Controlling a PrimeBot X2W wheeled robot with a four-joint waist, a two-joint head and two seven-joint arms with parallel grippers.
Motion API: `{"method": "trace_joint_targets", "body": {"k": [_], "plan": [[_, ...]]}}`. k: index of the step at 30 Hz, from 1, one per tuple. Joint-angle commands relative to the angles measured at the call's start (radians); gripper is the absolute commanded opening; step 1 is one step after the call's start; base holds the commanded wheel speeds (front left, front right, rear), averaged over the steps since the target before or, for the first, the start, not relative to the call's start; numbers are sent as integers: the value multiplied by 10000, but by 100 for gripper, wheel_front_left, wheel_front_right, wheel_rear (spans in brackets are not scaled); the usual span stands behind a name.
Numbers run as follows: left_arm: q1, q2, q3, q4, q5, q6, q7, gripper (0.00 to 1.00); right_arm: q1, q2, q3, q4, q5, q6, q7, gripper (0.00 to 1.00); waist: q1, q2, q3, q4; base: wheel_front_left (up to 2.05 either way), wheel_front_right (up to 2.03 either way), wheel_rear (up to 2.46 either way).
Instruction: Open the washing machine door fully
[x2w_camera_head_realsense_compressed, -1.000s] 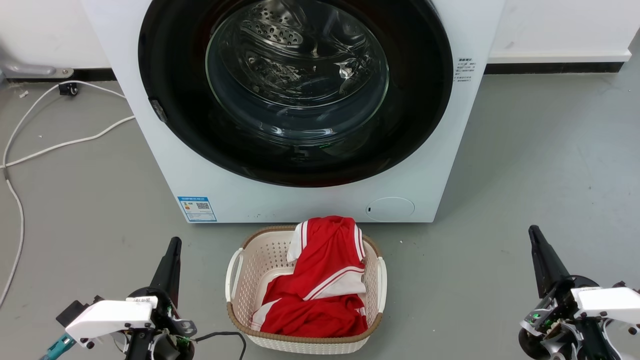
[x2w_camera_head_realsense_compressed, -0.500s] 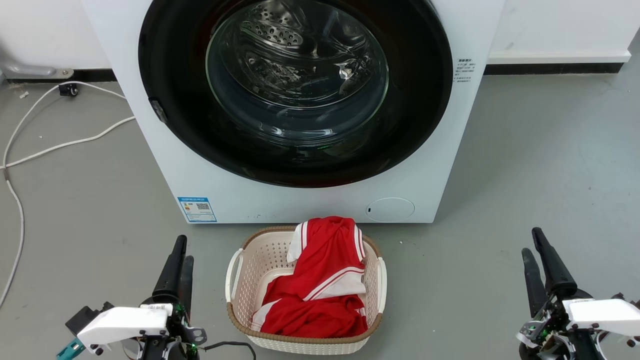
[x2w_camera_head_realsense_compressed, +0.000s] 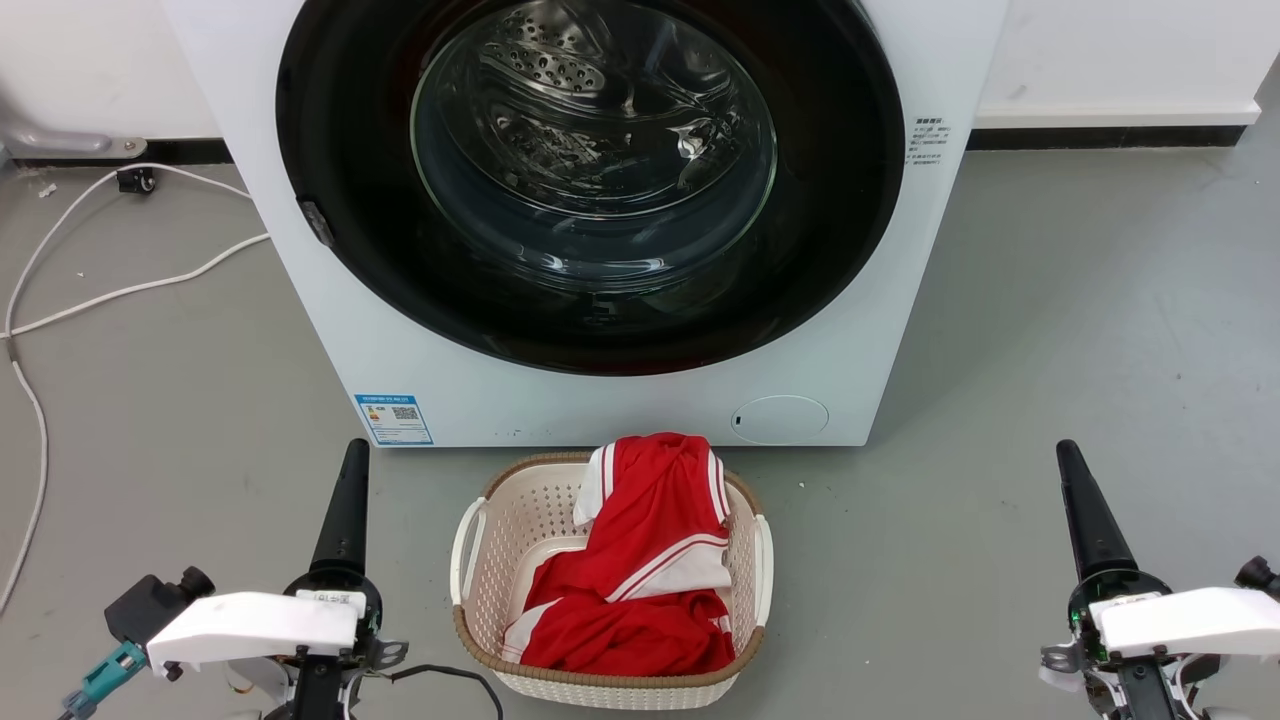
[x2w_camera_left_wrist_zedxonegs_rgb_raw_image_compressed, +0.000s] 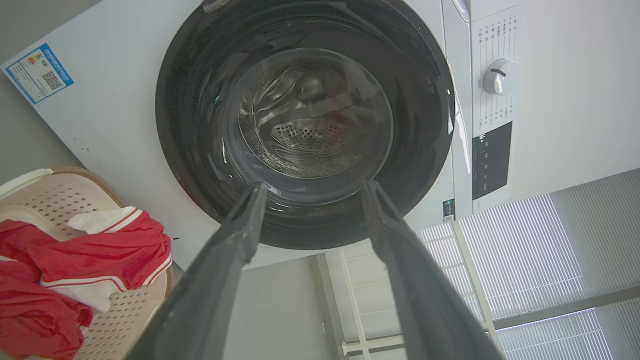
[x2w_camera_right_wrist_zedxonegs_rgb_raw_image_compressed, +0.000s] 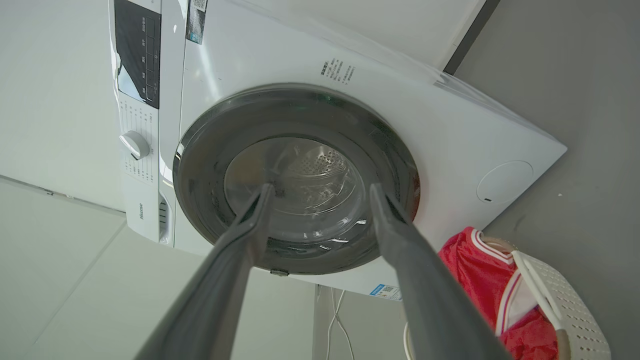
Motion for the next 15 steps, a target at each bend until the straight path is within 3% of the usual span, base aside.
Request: {"method": "trace_joint_targets", "body": {"k": [1,15], "plan": [[-175,33,-21,-268,407,-19,-99,100,-64,-9,54,-271,-564,2,-117,100,0,0,1,-1,0,0,0],[-81,9,-238,-565,3328,49,-592,100,176,34,207,-675,-3942,2,-377,100,0,0,8,-12,0,0,0]]}}
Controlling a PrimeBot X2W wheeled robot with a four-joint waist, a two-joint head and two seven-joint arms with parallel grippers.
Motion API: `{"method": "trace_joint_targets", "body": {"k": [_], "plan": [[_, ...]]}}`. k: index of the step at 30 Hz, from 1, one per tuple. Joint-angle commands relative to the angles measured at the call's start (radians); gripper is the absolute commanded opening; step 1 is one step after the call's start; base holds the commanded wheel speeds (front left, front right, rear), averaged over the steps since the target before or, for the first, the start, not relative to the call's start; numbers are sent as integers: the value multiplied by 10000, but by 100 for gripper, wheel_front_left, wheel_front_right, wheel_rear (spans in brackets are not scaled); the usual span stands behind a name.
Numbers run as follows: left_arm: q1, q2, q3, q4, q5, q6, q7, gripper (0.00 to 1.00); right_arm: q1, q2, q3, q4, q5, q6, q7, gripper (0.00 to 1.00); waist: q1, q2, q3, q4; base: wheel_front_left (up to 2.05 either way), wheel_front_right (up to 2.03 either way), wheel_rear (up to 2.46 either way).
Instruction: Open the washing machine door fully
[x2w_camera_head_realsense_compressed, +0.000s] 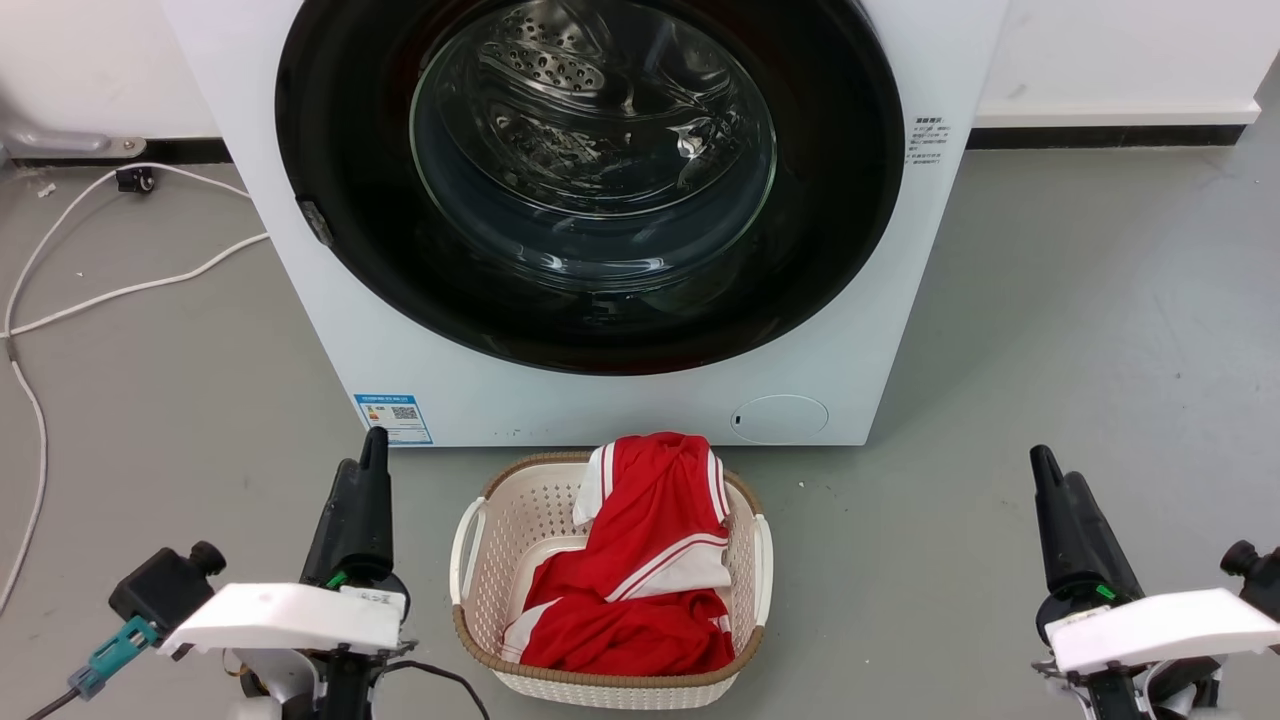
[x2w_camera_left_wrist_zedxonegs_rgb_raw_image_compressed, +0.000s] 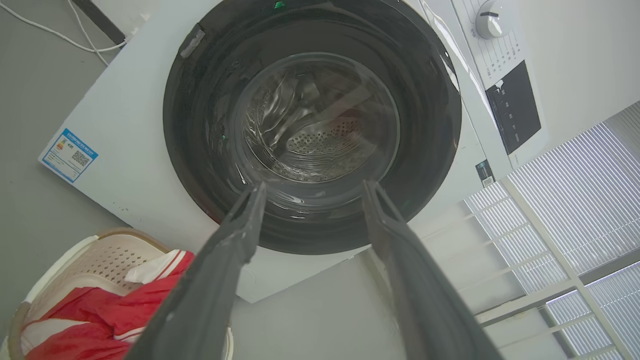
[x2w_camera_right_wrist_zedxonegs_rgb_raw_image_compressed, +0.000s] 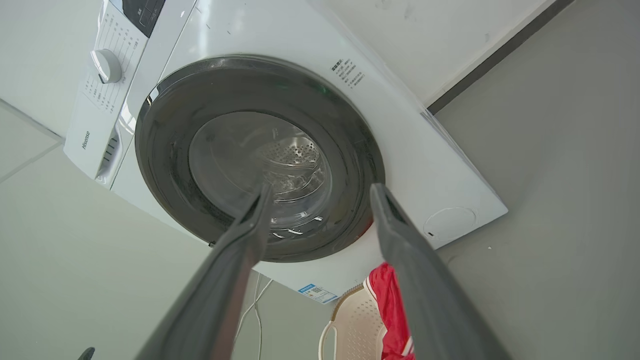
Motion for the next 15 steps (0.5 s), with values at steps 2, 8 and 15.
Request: {"method": "trace_joint_targets", "body": {"k": [2,8,15], "plan": [[-67,27,-74,-206,669,41,-153,100,-11,-7,24,-266,-671,0,-84,100,0,-1,0,-2,0,0,0],[-33,17,-200,-238,1849,79,-341,100,96,11,81,-472,-1877,0,-122,100,0,-1,-1,-18,0,0,0],[-1,7,-341,-286,3064,143,-541,100,219,31,126,-733,-3140,0,-60,100,0,-1,-6,-35,0,0,0]]}}
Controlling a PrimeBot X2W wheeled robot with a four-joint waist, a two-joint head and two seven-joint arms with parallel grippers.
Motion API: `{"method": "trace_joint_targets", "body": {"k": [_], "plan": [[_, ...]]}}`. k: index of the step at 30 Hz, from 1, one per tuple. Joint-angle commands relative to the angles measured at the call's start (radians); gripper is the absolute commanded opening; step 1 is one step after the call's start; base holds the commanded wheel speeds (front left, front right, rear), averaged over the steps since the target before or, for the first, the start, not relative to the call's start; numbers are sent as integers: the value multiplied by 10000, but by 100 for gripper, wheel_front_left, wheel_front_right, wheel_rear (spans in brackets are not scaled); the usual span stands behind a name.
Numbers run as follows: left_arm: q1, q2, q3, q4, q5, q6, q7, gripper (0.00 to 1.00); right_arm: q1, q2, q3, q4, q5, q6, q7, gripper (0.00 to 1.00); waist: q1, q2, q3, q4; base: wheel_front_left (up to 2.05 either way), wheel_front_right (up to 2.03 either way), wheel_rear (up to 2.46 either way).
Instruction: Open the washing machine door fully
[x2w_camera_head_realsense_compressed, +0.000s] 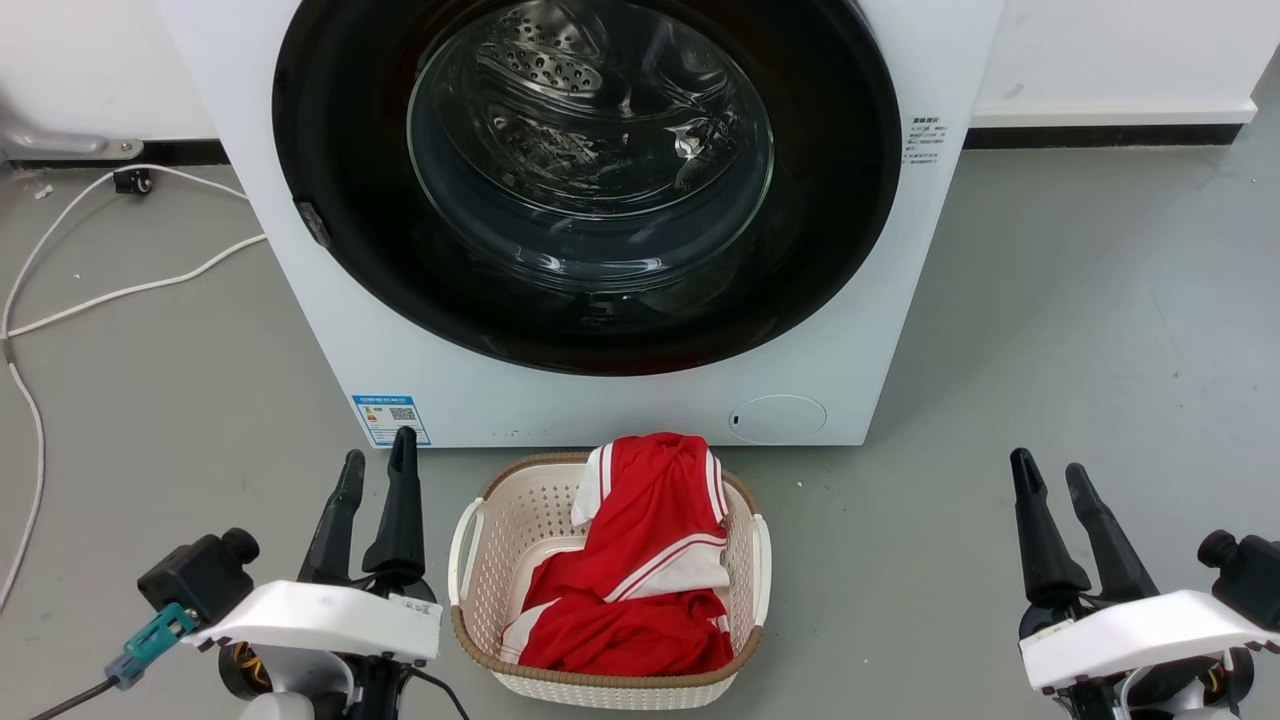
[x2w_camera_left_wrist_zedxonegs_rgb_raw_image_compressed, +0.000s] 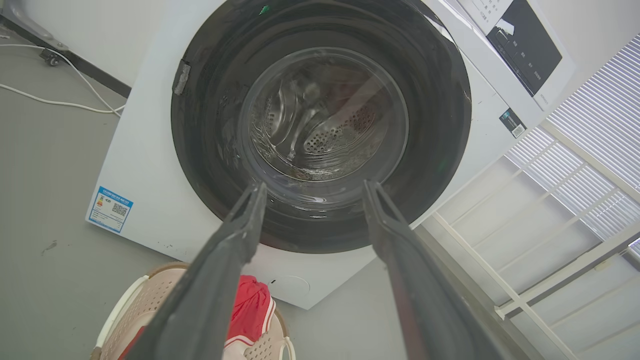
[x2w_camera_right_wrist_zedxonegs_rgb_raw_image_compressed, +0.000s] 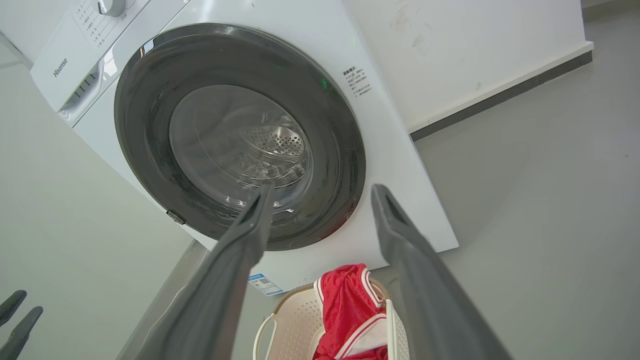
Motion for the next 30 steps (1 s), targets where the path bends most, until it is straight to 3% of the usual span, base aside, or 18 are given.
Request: {"method": "trace_joint_targets", "body": {"k": [1,30], "plan": [[-46,20,-36,-150,258,41,-81,100,2,0,19,-191,-279,0,-7,100,-1,0,0,-2,0,0,0],[3,-13,-236,-239,3639,153,-797,100,371,74,62,-938,-3686,-1,-71,100,-1,0,66,-87,0,0,0]]}}
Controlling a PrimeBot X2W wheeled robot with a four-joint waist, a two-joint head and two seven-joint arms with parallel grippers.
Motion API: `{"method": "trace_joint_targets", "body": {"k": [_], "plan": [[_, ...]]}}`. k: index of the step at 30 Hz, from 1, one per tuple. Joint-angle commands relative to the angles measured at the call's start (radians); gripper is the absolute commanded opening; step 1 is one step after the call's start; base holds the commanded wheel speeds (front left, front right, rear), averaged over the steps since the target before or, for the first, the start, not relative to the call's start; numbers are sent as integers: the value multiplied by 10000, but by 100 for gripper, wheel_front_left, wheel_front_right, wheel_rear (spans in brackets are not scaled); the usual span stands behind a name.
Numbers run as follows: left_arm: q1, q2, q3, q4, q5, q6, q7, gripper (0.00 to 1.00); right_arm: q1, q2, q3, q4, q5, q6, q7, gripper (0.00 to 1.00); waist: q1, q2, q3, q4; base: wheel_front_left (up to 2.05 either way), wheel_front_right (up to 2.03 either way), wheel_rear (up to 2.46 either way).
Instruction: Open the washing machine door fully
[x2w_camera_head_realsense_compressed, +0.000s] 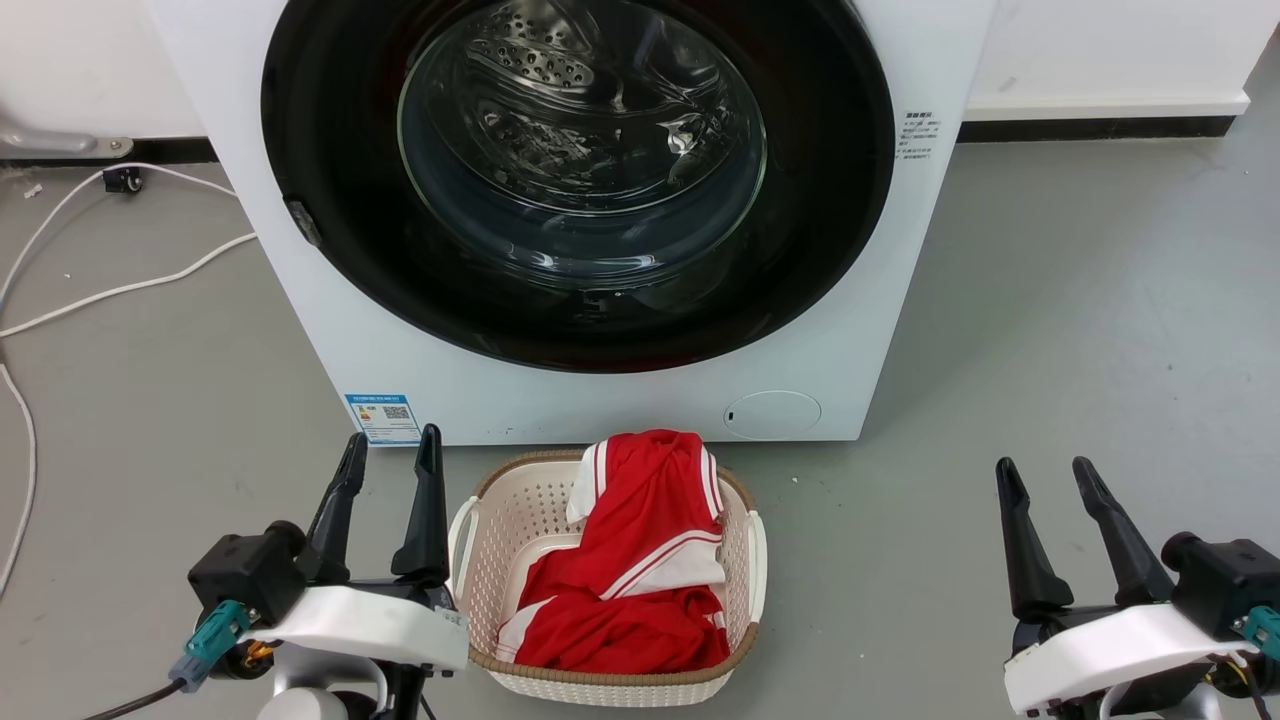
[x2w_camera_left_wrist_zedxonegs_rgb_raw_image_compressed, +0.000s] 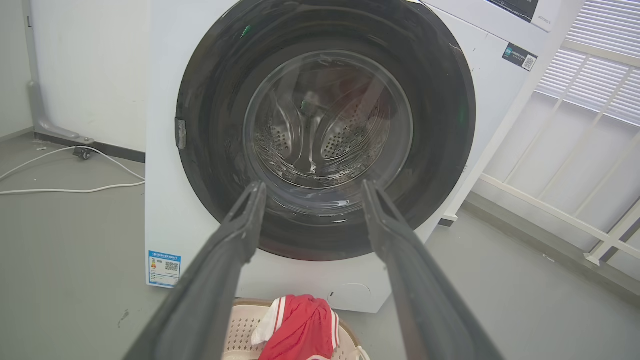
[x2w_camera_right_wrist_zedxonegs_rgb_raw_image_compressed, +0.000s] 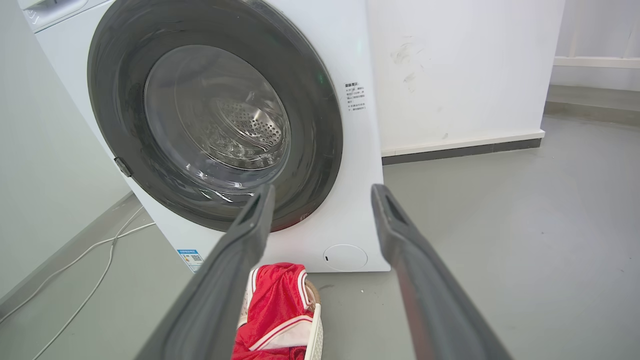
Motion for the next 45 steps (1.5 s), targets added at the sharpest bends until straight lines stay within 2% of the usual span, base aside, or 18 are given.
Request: {"method": "trace_joint_targets", "body": {"k": [1,25,39,45], "plan": [[-6,11,-7,-114,227,43,-78,100,22,31,12,-154,-235,-3,-52,100,-1,0,-2,-1,0,0,0],[151,-15,-21,-14,2285,141,-548,100,269,80,108,-496,-2160,-3,-141,100,-1,0,-17,2,0,0,0],[165,-33,-75,157,3175,130,-788,100,392,104,71,-487,-2686,-5,-258,100,-1,0,4,-5,0,0,0],[175,-33,-77,241,3114,134,-772,100,372,102,56,-382,-2484,-5,-282,100,-1,0,-12,9,0,0,0]]}}
